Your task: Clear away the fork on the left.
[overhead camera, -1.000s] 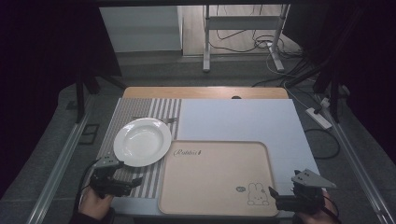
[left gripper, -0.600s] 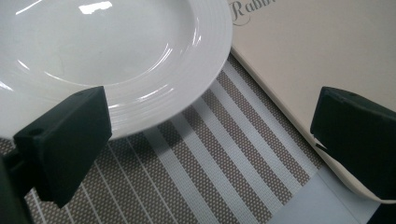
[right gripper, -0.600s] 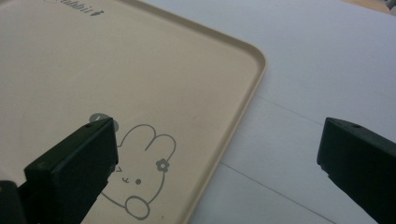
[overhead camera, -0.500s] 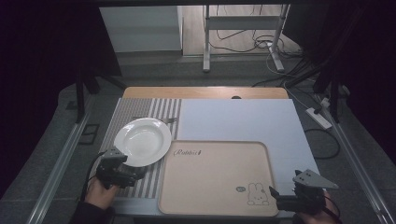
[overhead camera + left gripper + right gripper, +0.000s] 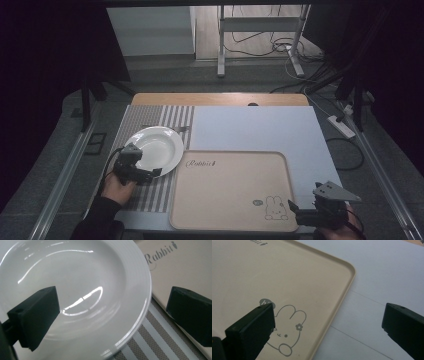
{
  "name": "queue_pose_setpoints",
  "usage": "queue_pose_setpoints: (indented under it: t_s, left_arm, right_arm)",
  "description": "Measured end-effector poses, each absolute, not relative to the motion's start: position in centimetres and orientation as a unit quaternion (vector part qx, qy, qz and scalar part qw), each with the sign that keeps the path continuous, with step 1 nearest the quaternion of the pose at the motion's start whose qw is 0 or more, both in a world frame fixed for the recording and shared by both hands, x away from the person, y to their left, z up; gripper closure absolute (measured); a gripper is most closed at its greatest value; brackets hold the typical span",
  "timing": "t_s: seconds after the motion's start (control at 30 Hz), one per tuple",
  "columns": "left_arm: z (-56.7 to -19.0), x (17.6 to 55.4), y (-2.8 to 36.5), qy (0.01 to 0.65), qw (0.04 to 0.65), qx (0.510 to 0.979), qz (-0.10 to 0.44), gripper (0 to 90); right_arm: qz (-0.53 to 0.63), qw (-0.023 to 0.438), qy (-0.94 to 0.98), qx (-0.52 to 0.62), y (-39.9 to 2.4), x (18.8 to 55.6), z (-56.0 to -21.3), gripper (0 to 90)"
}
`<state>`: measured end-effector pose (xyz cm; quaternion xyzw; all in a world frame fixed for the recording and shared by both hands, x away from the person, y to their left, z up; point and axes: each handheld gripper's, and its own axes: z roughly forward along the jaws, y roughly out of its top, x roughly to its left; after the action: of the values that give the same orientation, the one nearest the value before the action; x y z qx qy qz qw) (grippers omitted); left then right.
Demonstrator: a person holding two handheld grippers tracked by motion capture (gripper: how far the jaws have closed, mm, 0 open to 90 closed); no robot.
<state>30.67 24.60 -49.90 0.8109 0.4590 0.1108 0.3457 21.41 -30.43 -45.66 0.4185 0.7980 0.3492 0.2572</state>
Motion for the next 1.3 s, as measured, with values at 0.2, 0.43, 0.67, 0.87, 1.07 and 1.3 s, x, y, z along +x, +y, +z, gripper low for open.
queue_pose_setpoints:
  t_s: [0.2, 0.43, 0.67, 0.87, 1.07, 1.3]
  left_arm:
    - [-50.0, 32.5, 24.5, 0.457, 0.347, 0.811, 0.111, 0.0]
    - [-50.1, 34.8, 24.9, 0.465, 0.339, 0.812, 0.102, 0.0]
    - [-50.2, 36.6, 25.3, 0.472, 0.330, 0.811, 0.102, 0.0]
    - [-50.1, 38.4, 25.8, 0.481, 0.326, 0.807, 0.108, 0.0]
    - [-50.2, 40.0, 26.2, 0.489, 0.312, 0.806, 0.121, 0.0]
    - [-50.0, 41.7, 26.5, 0.494, 0.310, 0.803, 0.124, 0.0]
  right_arm:
    - [0.346, 0.257, 0.800, 0.419, -30.4, 21.4, -45.7, 0.0]
    - [0.345, 0.255, 0.800, 0.420, -30.4, 21.4, -45.7, 0.0]
    - [0.344, 0.254, 0.802, 0.417, -30.4, 21.5, -45.8, 0.0]
    - [0.341, 0.253, 0.804, 0.415, -30.3, 21.5, -45.8, 0.0]
    - [0.340, 0.251, 0.806, 0.415, -30.3, 21.5, -45.8, 0.0]
    - [0.336, 0.251, 0.809, 0.413, -30.2, 21.5, -45.8, 0.0]
